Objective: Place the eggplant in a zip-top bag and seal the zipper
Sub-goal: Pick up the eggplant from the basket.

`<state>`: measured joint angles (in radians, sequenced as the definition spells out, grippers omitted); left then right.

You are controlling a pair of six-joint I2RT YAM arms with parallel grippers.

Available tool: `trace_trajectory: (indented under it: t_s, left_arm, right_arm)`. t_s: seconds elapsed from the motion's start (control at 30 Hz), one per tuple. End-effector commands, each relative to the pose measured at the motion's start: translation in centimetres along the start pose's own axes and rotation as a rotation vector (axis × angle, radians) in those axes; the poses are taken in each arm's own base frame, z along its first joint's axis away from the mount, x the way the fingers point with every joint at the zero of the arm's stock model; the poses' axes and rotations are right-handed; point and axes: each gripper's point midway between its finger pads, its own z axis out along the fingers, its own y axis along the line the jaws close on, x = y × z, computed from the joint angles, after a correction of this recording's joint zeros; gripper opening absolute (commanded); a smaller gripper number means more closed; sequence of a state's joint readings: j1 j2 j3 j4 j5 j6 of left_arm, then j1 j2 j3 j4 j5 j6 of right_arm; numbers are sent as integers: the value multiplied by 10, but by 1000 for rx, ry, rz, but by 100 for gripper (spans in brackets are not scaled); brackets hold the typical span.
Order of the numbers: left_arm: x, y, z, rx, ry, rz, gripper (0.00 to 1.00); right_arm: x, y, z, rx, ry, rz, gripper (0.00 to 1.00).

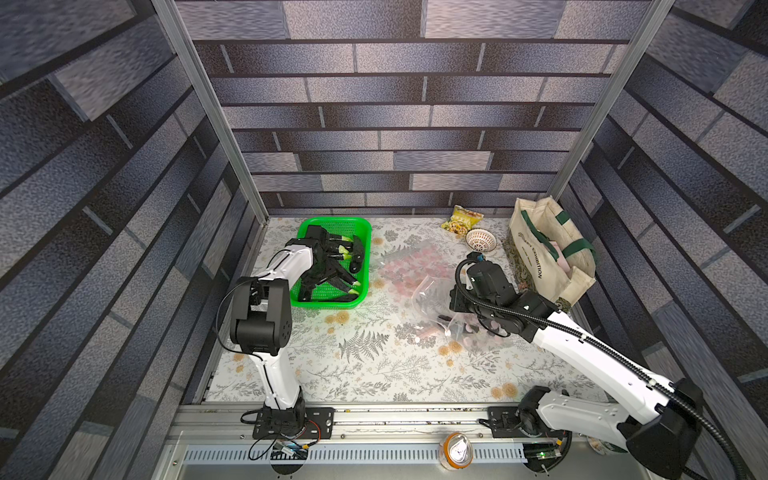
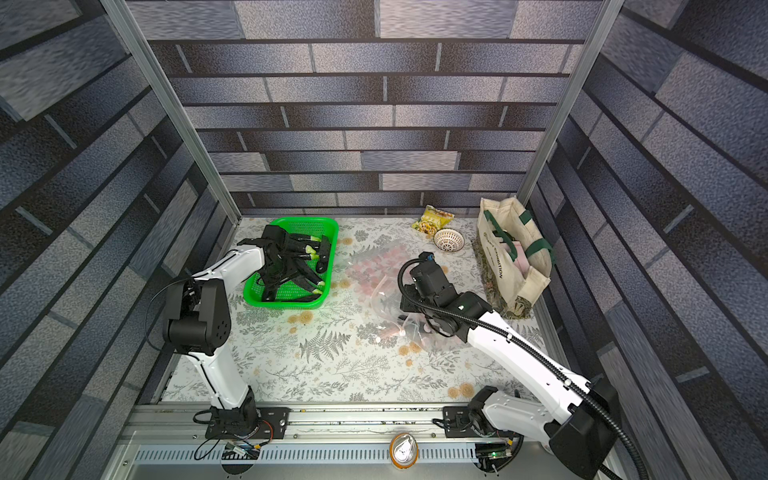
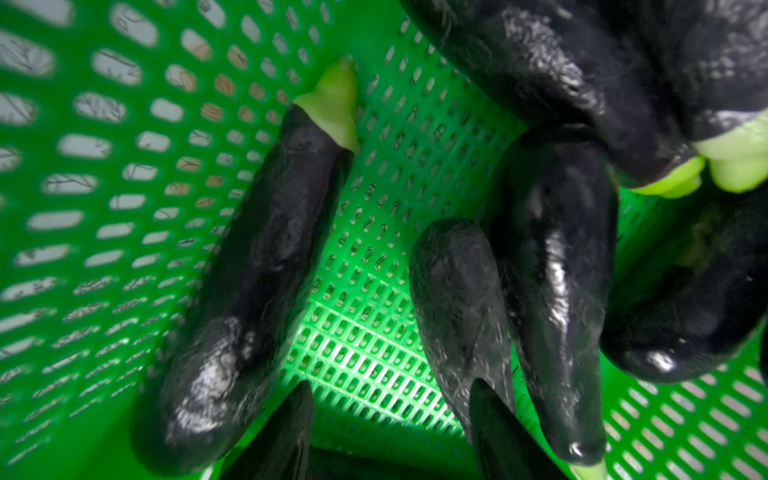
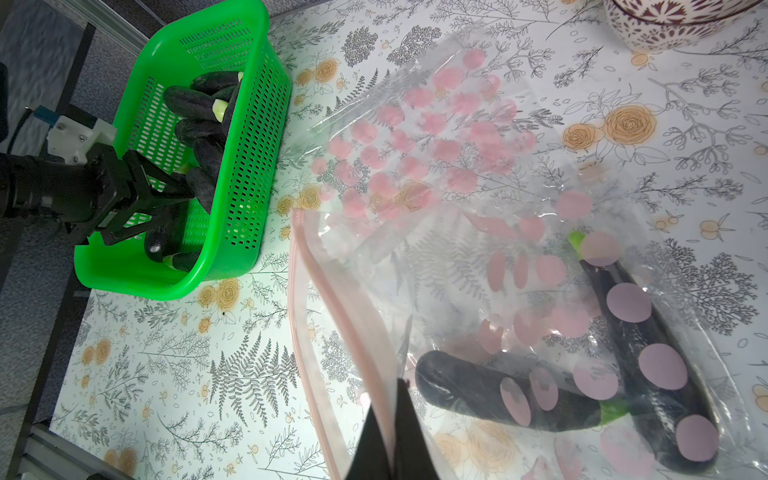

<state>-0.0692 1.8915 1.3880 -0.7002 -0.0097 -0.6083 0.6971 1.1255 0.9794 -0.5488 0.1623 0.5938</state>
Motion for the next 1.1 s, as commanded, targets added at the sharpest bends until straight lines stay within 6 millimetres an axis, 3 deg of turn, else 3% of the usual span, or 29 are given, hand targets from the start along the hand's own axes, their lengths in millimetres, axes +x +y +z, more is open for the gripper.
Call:
trace_trajectory:
  t_s: [0.0, 0.17, 0.4, 0.6, 0.73, 0.83, 0.93, 1.07]
  left_arm:
    - [-10, -8, 11, 24, 11, 16, 62]
    - [-14, -15, 32, 42, 43, 10, 62]
    - [-21, -22, 38, 51, 33, 15, 63]
    - [-25, -19, 33, 30, 16, 32, 40]
    - [-37, -29, -18, 60, -101, 56, 36]
    - [-39, -46, -76, 136, -227, 88, 36]
    - [-20, -82, -132, 303, -338, 156, 34]
    - [31, -134, -187, 548, -414, 249, 32]
  right_arm:
    - [3, -3, 4, 5, 7, 14, 0]
    - [4, -4, 5, 12, 12, 10, 0]
    - [5, -5, 9, 20, 20, 7, 0]
    - [5, -3, 12, 14, 22, 13, 0]
    - [3, -2, 9, 7, 14, 14, 0]
    - [2, 1, 8, -9, 11, 19, 0]
    - [1, 7, 6, -44, 8, 39, 0]
    - [-7, 21, -5, -124, -14, 80, 0]
